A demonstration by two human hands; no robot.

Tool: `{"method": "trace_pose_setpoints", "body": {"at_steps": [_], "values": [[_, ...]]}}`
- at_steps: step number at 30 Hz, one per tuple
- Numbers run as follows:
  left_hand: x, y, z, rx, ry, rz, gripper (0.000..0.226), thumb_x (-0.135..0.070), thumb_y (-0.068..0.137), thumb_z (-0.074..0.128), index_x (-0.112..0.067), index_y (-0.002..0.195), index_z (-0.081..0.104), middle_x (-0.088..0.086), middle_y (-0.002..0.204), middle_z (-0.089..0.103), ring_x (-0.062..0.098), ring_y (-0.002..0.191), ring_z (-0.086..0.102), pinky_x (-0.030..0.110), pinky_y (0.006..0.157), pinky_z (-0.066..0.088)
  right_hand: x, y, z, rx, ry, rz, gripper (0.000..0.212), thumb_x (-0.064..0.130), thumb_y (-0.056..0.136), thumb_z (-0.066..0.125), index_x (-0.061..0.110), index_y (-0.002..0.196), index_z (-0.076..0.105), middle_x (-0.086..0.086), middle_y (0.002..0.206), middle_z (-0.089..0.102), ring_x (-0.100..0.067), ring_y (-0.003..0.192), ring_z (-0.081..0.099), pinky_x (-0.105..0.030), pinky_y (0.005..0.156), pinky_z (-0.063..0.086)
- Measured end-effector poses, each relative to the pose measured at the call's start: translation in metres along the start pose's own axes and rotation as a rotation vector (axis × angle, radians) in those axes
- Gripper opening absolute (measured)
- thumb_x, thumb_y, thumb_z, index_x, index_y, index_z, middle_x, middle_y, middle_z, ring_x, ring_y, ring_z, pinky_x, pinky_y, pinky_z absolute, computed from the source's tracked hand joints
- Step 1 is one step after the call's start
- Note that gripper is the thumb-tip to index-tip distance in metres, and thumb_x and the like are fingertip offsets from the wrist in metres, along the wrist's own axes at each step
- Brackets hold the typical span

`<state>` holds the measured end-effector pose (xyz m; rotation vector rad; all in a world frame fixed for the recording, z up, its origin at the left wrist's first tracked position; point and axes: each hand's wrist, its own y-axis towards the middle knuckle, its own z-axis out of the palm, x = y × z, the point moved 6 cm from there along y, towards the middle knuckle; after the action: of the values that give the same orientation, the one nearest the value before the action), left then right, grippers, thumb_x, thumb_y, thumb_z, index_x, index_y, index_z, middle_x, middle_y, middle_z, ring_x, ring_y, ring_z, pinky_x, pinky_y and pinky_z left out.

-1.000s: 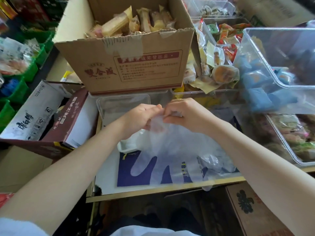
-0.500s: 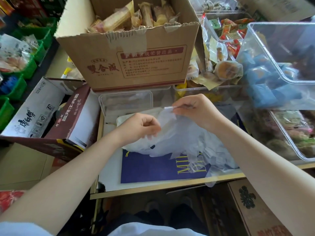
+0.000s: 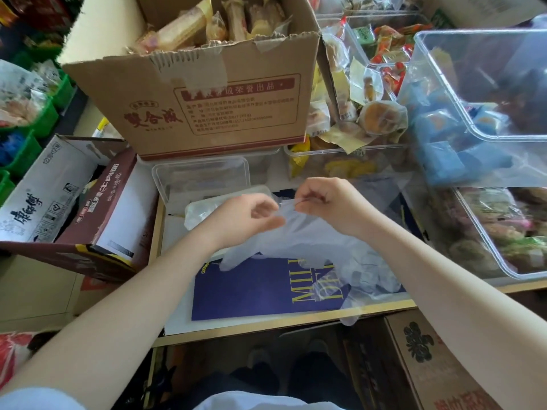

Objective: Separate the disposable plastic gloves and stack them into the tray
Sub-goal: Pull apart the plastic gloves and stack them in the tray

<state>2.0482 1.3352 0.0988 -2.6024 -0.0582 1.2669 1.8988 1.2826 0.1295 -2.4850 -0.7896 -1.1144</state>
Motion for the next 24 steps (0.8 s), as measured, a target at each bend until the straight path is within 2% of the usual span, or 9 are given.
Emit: {"method": "trace_pose_setpoints", "body": {"at_steps": [4,6,8,11,14,17,19,22,24], "values": [[-0.032,0.014,0.012,-0.148,-0.104,0.110,0.026,-0.022,0.093,0.056,-0.022,0.068,0.062,-0.006,0.064,0.061,0.006,0.059,0.051,0.024,0.065,0.041,-0.014,-0.001,-0.013,-0.030,0.018,0.024,0.009,0.016,0.082,0.069,0.017,0.077,0.062,0.009,0.062,0.053,-0.003,0.055,0.043,-0.016,0.050,0.032],[-0.028,0.018,0.014,-0.225,-0.167,0.047,0.025,-0.018,0.094,0.054,-0.023,0.072,0.064,-0.006,0.062,0.061,0.008,0.058,0.053,0.026,0.064,0.043,-0.035,-0.004,-0.021,0.019,0.021,0.091,0.014,0.023,0.076,0.076,0.016,0.069,0.066,0.004,0.059,0.055,-0.003,0.050,0.040,-0.018,0.049,0.030],[-0.023,0.023,0.013,-0.313,-0.150,-0.010,0.021,-0.020,0.095,0.052,-0.022,0.079,0.066,-0.003,0.066,0.062,0.010,0.060,0.053,0.025,0.061,0.041,-0.061,-0.013,-0.022,0.140,0.122,0.196,0.017,0.028,0.070,0.080,0.018,0.062,0.069,-0.007,0.063,0.064,-0.004,0.056,0.047,-0.021,0.057,0.036],[-0.017,0.029,0.013,-0.428,-0.112,-0.077,0.020,-0.022,0.097,0.049,-0.021,0.081,0.062,0.003,0.068,0.058,0.016,0.062,0.049,0.026,0.058,0.037,-0.091,-0.029,-0.013,0.281,0.431,0.284,0.007,0.010,0.075,0.075,0.010,0.072,0.069,-0.008,0.074,0.069,-0.012,0.071,0.060,-0.025,0.073,0.045],[0.002,0.036,0.014,-0.543,-0.186,-0.200,0.023,-0.022,0.097,0.045,-0.017,0.079,0.058,-0.002,0.059,0.046,0.014,0.056,0.041,0.028,0.055,0.033,-0.129,-0.043,0.004,0.398,0.527,0.380,0.012,-0.001,0.082,0.066,0.006,0.075,0.060,-0.005,0.069,0.065,-0.016,0.065,0.064,-0.025,0.070,0.051],[0.019,0.042,0.023,-0.509,-0.185,-0.297,0.024,-0.021,0.096,0.047,-0.006,0.082,0.059,-0.002,0.064,0.050,0.014,0.060,0.044,0.030,0.063,0.035,-0.195,-0.037,0.006,0.267,0.077,0.479,0.007,0.010,0.085,0.064,0.009,0.092,0.062,-0.007,0.093,0.065,-0.024,0.087,0.062,-0.031,0.076,0.045],[0.024,0.044,0.037,-0.417,-0.177,-0.329,0.019,-0.023,0.096,0.049,-0.013,0.087,0.061,-0.008,0.071,0.056,0.008,0.065,0.049,0.027,0.067,0.039,-0.231,-0.028,-0.010,0.075,-0.234,0.515,0.029,0.016,0.090,0.059,0.006,0.117,0.057,-0.015,0.122,0.053,-0.032,0.108,0.053,-0.033,0.086,0.040],[0.023,0.045,0.057,-0.294,-0.114,-0.318,0.012,-0.021,0.095,0.052,-0.023,0.090,0.062,-0.015,0.069,0.057,-0.006,0.056,0.050,0.011,0.058,0.037,-0.256,-0.017,-0.026,-0.042,-0.470,0.532,0.042,0.019,0.093,0.052,0.000,0.129,0.043,-0.024,0.135,0.040,-0.042,0.120,0.039,-0.047,0.096,0.037],[0.022,0.047,0.069,-0.191,-0.075,-0.302,0.014,-0.020,0.094,0.052,-0.022,0.084,0.062,-0.005,0.071,0.062,-0.003,0.059,0.049,0.010,0.059,0.037,-0.265,-0.011,-0.029,-0.029,-0.520,0.593,0.049,0.023,0.095,0.049,0.000,0.136,0.034,-0.024,0.143,0.031,-0.043,0.128,0.032,-0.051,0.100,0.034]]}}
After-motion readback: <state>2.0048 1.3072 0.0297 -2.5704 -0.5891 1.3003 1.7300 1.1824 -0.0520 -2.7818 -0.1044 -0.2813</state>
